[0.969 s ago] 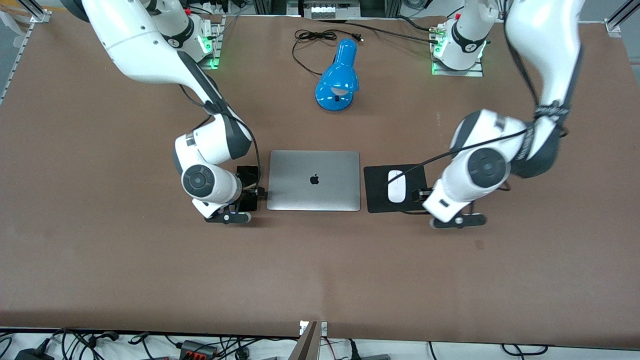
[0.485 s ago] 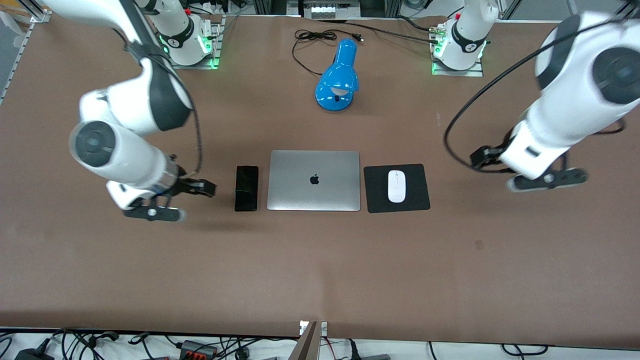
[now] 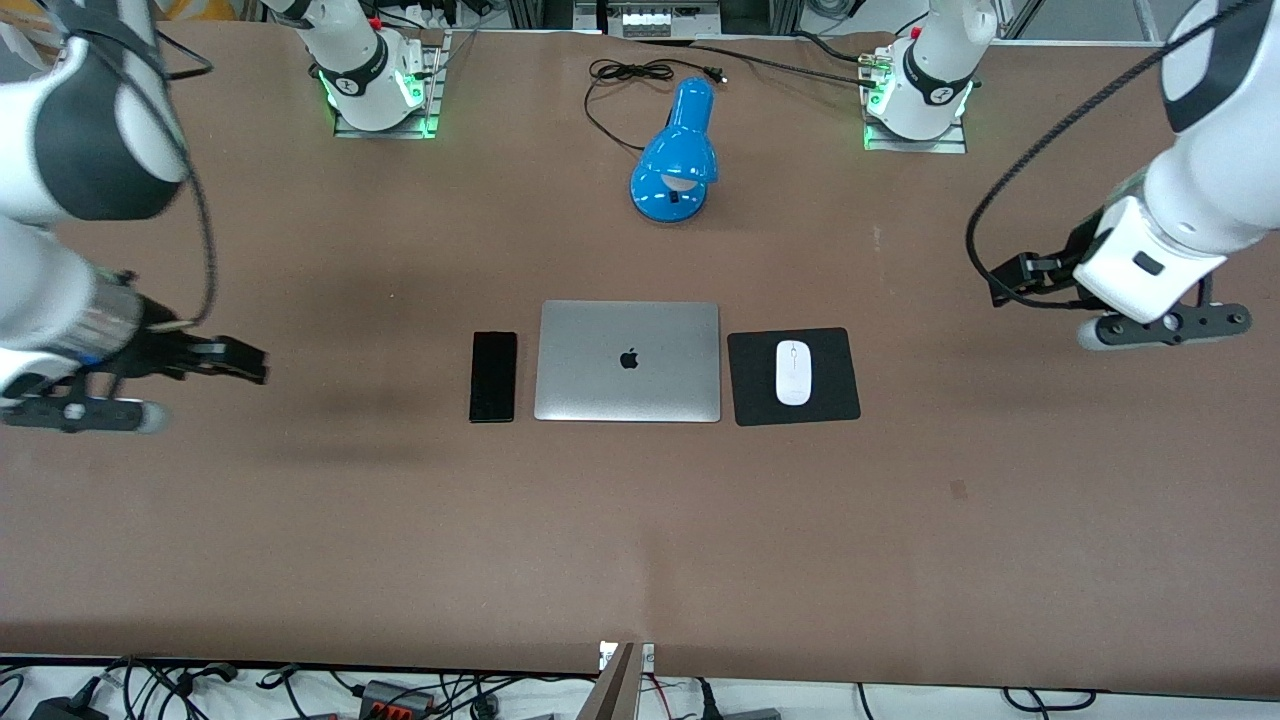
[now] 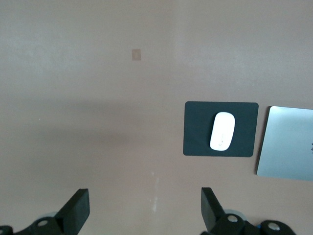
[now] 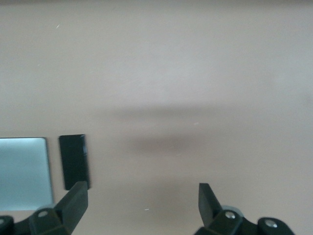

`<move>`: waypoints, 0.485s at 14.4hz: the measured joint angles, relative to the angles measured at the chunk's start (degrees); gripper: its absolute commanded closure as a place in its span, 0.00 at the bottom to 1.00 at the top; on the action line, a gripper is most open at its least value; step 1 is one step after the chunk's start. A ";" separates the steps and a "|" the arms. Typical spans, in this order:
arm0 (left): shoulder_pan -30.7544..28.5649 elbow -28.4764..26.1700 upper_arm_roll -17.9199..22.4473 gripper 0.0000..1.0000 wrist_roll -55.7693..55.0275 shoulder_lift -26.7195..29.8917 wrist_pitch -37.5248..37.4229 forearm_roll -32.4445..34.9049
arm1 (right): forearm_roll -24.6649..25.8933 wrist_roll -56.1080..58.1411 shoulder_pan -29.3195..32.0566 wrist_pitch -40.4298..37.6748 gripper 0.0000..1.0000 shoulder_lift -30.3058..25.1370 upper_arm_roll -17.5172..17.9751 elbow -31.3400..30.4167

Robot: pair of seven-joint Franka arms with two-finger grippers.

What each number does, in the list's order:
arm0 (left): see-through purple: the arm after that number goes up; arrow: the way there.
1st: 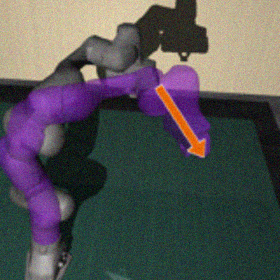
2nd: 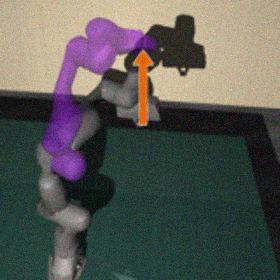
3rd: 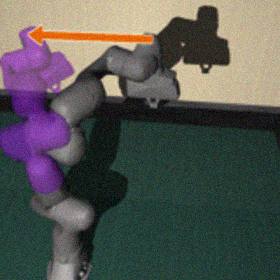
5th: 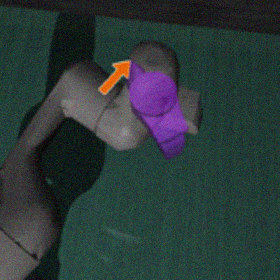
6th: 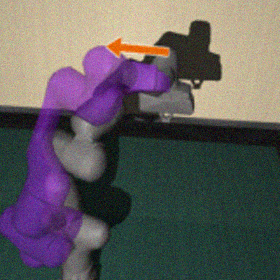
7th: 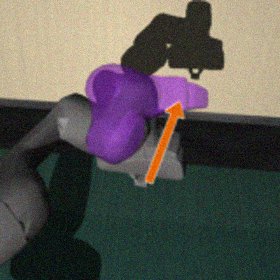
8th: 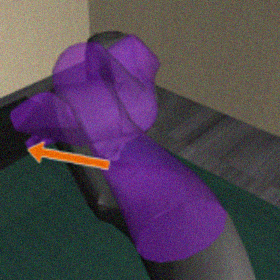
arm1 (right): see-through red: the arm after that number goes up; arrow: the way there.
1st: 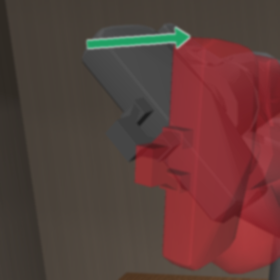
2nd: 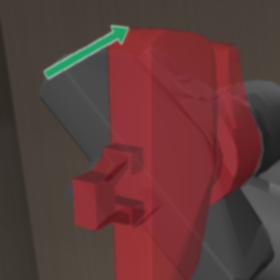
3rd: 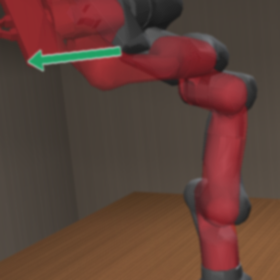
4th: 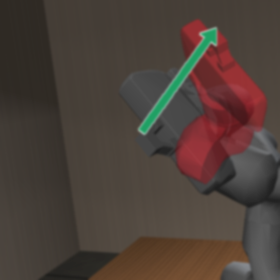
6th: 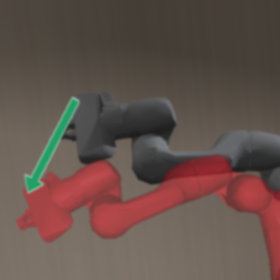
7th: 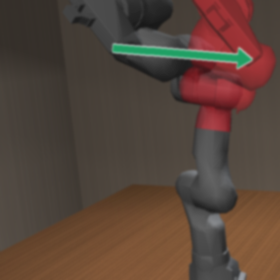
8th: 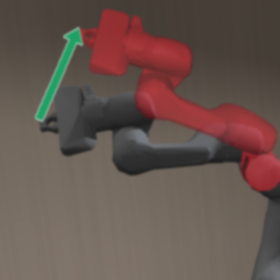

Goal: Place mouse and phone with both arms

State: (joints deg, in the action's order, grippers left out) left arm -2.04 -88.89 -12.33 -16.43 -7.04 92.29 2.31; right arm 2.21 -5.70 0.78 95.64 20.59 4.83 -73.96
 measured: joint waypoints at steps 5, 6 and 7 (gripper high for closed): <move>0.21 -5.95 2.71 0.00 0.84 6.00 4.17 -0.21 | -0.01 8.28 1.54 -1.61 0.00 -4.75 -5.12 -0.12; 0.32 -5.98 2.73 0.00 0.90 6.08 4.14 -0.21 | -0.01 8.54 1.63 -2.49 0.00 -5.15 -5.35 -0.15; 0.43 -6.01 2.73 0.00 0.90 6.03 4.22 -0.21 | -0.01 8.55 1.62 -3.41 0.00 -5.43 -5.38 -0.25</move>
State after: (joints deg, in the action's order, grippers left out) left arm -1.61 -94.90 -9.60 -15.52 -1.00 96.50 2.10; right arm 2.20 2.85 2.40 92.23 15.17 -0.54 -74.21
